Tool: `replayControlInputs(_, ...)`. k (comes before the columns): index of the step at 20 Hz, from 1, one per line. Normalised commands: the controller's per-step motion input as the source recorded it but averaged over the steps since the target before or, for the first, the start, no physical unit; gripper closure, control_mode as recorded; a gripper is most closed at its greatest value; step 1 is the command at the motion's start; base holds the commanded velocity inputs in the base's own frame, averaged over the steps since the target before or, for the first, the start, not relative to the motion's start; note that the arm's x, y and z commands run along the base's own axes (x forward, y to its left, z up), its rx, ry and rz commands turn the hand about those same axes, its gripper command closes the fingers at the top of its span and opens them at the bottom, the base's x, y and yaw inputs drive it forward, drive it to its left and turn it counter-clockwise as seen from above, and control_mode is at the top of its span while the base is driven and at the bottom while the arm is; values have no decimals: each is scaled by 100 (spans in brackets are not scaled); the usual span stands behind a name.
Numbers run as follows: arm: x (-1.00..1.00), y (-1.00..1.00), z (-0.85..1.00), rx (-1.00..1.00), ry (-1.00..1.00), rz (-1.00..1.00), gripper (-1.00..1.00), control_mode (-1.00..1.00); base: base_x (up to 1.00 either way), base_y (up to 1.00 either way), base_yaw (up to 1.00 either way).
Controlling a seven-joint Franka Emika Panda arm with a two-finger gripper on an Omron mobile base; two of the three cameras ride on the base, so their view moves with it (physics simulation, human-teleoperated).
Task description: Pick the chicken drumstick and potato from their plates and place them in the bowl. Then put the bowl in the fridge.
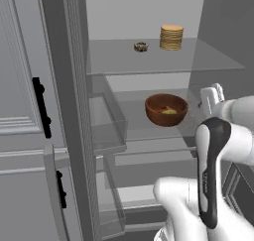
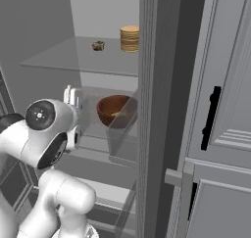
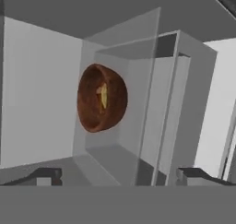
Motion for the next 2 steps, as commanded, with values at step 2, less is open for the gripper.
replayControlInputs(2,-100,38,-9,-20,-4,0,-100,-100,0,0,0)
